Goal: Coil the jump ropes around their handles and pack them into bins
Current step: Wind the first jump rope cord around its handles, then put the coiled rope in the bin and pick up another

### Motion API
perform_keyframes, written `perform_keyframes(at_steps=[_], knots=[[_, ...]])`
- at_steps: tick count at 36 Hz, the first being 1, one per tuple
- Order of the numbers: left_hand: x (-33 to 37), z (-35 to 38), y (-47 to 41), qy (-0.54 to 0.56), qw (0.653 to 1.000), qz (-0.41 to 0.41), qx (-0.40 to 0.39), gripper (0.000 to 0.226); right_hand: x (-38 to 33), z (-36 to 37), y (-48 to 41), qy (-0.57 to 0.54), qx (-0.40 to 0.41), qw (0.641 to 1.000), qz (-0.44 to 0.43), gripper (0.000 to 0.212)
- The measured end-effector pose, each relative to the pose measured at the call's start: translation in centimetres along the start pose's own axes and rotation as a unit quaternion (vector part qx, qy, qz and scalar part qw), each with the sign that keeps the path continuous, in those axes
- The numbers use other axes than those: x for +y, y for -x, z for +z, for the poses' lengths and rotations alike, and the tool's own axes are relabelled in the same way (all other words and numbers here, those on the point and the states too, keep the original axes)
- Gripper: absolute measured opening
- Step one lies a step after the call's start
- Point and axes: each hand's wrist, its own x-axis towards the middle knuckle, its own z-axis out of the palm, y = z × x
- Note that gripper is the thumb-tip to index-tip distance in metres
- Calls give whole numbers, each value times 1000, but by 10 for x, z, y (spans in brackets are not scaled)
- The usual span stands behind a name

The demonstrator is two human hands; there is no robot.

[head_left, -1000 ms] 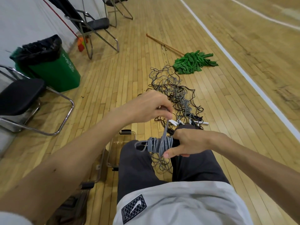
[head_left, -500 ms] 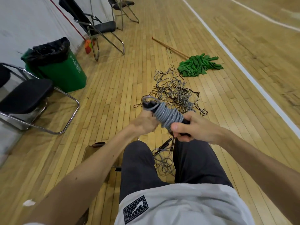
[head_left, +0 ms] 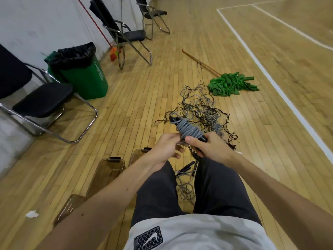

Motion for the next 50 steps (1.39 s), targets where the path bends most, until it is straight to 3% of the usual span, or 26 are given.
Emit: perform_keyframes(at_steps=[8,13,21,27,31,38,45,50], knots=[[-16,-49,5,143,983,-52,104,36,-8,51,-62,164,-40,986,12,46],[-32,-106,-6,125,979,-31,159,28,-23,98,-113,178,-85,980,16,50],[-103,-190,-48,101,972,-65,201,36,2,170,-207,213,-150,964,47,57],[-198,-226,-98,71,950,-191,235,41,76,238,-270,344,-206,912,81,56],[-274,-232,-137,54,918,-301,251,43,147,280,-310,379,-278,874,119,43],[-385,-234,-208,-65,886,-406,214,24,264,337,-357,390,-322,831,233,47],[-461,-232,-242,-186,847,-484,112,35,345,383,-369,428,-387,791,206,41],[-486,-222,-257,-273,834,-477,52,35,376,397,-365,433,-401,783,198,30]])
